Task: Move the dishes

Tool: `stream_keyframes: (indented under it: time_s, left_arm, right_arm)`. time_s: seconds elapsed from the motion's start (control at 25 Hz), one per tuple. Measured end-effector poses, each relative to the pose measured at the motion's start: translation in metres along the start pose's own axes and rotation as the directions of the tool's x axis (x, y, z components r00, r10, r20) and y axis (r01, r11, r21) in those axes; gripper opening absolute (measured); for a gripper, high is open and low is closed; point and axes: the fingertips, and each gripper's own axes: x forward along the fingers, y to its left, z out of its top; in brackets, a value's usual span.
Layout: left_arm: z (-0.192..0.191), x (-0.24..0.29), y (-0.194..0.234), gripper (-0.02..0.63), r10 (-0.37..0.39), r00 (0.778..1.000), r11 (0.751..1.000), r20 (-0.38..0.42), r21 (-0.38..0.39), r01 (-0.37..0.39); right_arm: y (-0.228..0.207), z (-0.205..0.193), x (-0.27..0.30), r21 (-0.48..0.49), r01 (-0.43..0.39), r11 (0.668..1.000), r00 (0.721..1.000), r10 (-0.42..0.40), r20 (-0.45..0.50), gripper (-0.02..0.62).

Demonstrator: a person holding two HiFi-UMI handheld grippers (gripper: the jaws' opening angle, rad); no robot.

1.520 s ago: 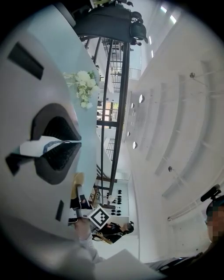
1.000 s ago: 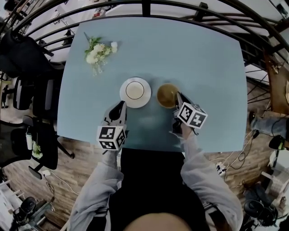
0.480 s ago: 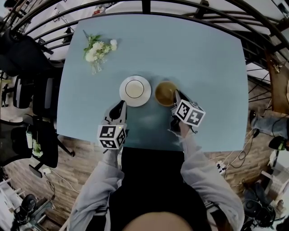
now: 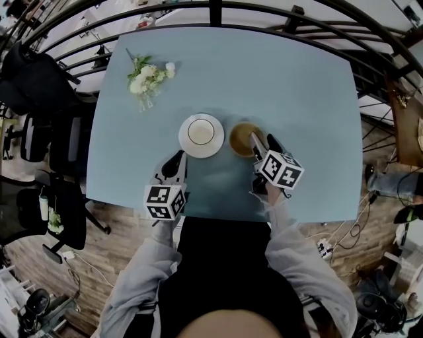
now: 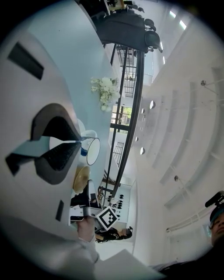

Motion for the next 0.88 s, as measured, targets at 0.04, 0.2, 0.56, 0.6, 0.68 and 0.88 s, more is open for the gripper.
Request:
stream_keyframes:
  time_s: [0.04, 0.2, 0.56, 0.6, 0.68, 0.88]
  left_arm:
    - [0.001, -0.002, 0.001, 0.028, -0.007, 1.0, 1.0, 0.002, 0.004, 0.007]
    - [0.01, -0.011, 0.008, 0.028, -0.03, 0.999, 0.999, 0.011, 0.021, 0.03]
    - [0.05, -0.046, 0.013, 0.028, -0.09, 0.995, 0.995, 0.046, 0.038, 0.088]
    - [0.055, -0.05, 0.012, 0.028, -0.099, 0.994, 0.994, 0.049, 0.043, 0.097]
    - [0.065, -0.056, 0.008, 0.028, -0.122, 0.991, 0.992, 0.062, 0.05, 0.119]
    - [0.087, -0.067, -0.006, 0.028, -0.177, 0.978, 0.983, 0.11, 0.073, 0.17]
  right_arm:
    - [0.002, 0.003, -0.005, -0.017, 0.004, 1.0, 1.0, -0.004, 0.016, 0.295]
    - [0.014, 0.009, -0.027, -0.064, 0.027, 0.998, 0.997, -0.023, 0.073, 0.311]
    - [0.062, 0.008, -0.084, -0.16, 0.067, 0.985, 0.988, -0.043, 0.148, 0.293]
    - [0.07, 0.009, -0.09, -0.174, 0.064, 0.983, 0.987, -0.036, 0.159, 0.292]
    - [0.084, 0.014, -0.101, -0.197, 0.055, 0.979, 0.983, -0.018, 0.183, 0.287]
    - [0.1, 0.016, -0.129, -0.27, 0.073, 0.96, 0.973, -0.009, 0.233, 0.27]
